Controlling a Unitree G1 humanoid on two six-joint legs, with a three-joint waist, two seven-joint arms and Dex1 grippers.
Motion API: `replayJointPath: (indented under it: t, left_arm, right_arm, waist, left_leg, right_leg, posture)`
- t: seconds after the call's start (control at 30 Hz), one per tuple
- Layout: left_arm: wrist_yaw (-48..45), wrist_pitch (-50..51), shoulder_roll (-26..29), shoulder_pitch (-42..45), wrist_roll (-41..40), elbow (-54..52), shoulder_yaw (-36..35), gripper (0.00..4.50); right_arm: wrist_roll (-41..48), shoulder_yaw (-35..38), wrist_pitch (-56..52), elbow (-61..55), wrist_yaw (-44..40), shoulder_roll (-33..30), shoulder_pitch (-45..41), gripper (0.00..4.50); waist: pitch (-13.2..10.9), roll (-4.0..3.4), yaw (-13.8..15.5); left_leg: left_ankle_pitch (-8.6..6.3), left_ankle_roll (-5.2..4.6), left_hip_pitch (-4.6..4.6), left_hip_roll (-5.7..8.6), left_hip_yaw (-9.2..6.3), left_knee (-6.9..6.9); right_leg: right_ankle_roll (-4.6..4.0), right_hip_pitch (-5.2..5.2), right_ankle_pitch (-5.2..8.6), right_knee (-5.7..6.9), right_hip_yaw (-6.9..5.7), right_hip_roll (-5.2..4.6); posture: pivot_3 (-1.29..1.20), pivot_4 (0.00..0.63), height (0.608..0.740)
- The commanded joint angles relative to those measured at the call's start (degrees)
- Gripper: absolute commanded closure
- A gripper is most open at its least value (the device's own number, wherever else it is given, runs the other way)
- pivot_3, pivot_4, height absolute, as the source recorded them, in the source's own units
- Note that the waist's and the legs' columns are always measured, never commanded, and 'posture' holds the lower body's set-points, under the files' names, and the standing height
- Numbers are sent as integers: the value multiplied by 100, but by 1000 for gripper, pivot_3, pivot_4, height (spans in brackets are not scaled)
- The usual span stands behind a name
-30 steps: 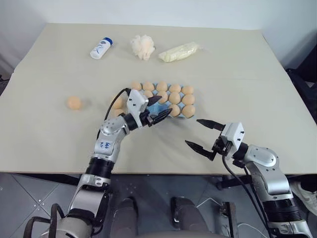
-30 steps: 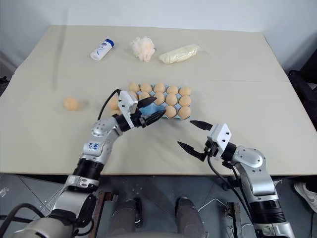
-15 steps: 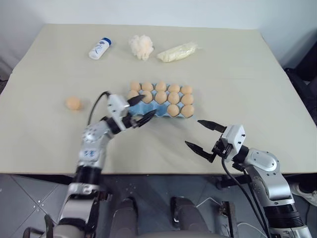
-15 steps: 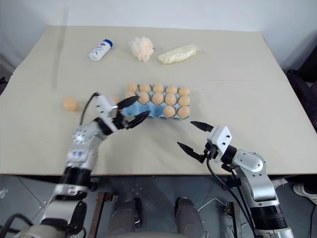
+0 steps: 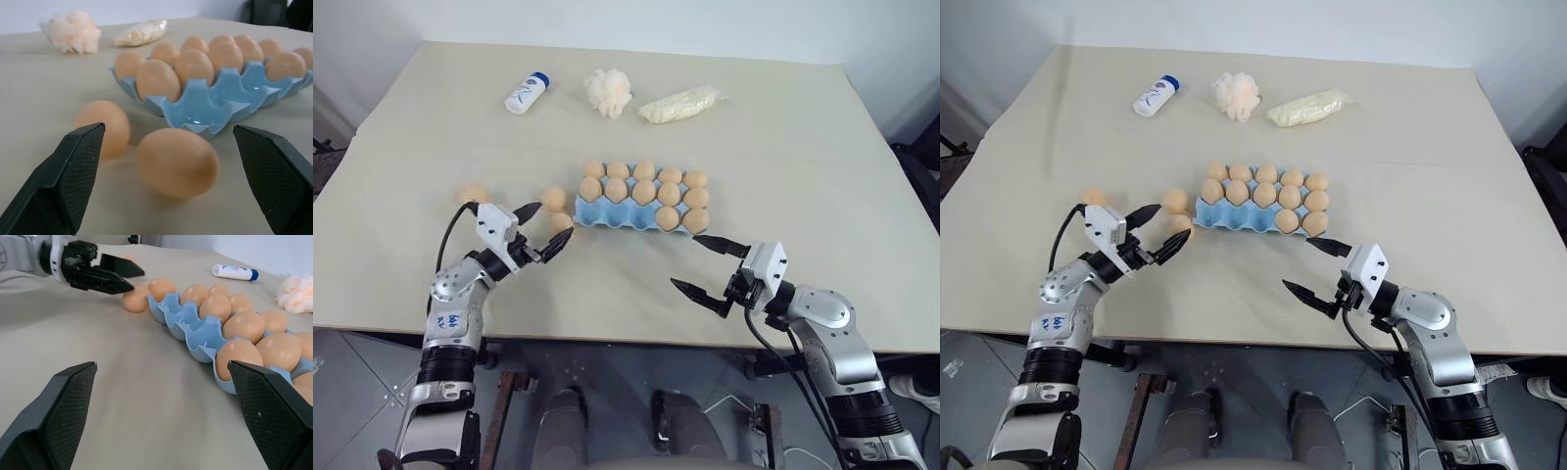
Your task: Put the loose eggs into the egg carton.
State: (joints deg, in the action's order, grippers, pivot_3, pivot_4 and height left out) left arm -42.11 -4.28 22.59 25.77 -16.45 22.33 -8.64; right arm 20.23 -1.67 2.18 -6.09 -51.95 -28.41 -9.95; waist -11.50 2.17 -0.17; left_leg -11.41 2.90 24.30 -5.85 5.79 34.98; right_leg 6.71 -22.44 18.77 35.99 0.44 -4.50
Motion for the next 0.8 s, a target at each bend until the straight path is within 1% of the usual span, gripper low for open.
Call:
replayJointPath:
  t: [0.03, 0.17, 0.33, 0.37, 0.4, 0.5, 0.53, 0.57, 0.63, 0.7, 0.8]
  left_arm:
    - [-1, -13, 13, 265, 105, 332, 77, 23]
    - [-64, 97, -28, 401, 157, 623, 178, 23]
    - [-65, 100, -68, 432, 199, 718, 266, 23]
    - [-76, 92, -69, 425, 211, 708, 286, 425]
    - [-83, 112, -69, 411, 201, 688, 288, 595]
    - [-62, 22, -47, 387, 222, 665, 269, 1597]
    - [-88, 39, -34, 362, 191, 637, 248, 1877]
    - [-132, 31, 1, 324, 156, 592, 217, 2039]
    - [-250, -81, 90, 218, 17, 404, 84, 2090]
    - [-369, 216, 89, 152, -435, -33, -139, 2090]
    - [-621, 671, 116, 115, -701, -782, 1, 2090]
  right_arm:
    - [76, 72, 19, -146, 4, 23, 2, 0]
    - [75, 85, 12, -226, 54, 21, 70, 0]
    - [69, 110, 11, -275, 130, 22, 123, 0]
    - [69, 106, 10, -288, 146, 26, 133, 0]
    - [66, 95, 13, -289, 162, 37, 132, 0]
    - [52, 59, 28, -261, 185, 56, 105, 0]
    - [51, 50, 29, -261, 191, 64, 104, 0]
    - [48, 42, 32, -244, 186, 69, 90, 0]
    - [54, 34, 26, -233, 176, 77, 69, 0]
    - [54, 43, 20, -228, 162, 66, 62, 0]
    - [68, 86, 15, -224, 146, 30, 77, 0]
  waist:
    - [0, 0, -2]
    - [0, 0, -15]
    - [0, 0, -4]
    - [0, 0, -5]
    - [0, 0, -5]
    - [0, 0, -4]
    - [0, 0, -4]
    - [0, 0, -4]
    - [1, -1, -14]
    - [0, 0, -23]
    - [0, -1, -12]
  left_leg:
    - [1, -2, 0, 0, 0, 0]
    - [1, -2, 0, 0, 6, 1]
    - [1, -2, 0, -1, 7, 2]
    - [0, -2, 0, -1, 7, 3]
    - [0, -2, 0, -1, 7, 4]
    - [0, -2, 0, -1, 7, 4]
    - [0, -2, 0, -1, 7, 4]
    - [0, -2, 0, -1, 7, 4]
    - [0, -2, 0, -1, 7, 4]
    - [-1, -3, 0, -2, 11, 2]
    - [-1, -3, 1, -6, 11, 1]
  right_leg:
    - [0, 0, 0, 0, 0, 0]
    - [0, -3, 0, -1, 3, 1]
    - [0, -3, 0, 0, 3, 1]
    - [1, -2, 0, 0, 3, 1]
    - [1, -2, 0, 0, 4, 1]
    - [2, -2, -1, 1, 4, 1]
    - [2, -2, -1, 1, 4, 1]
    - [2, -2, -1, 1, 4, 1]
    - [2, -2, -1, 1, 4, 1]
    - [2, -4, -1, 0, 7, 1]
    - [1, -6, -1, 0, 6, 4]
  posture:
    - [0, 150, 740]
    - [0, 150, 740]
    - [0, 150, 740]
    - [0, 150, 740]
    - [0, 150, 740]
    - [0, 150, 740]
    - [0, 150, 740]
    - [0, 150, 740]
    - [0, 150, 740]
    - [0, 150, 740]
    - [0, 150, 740]
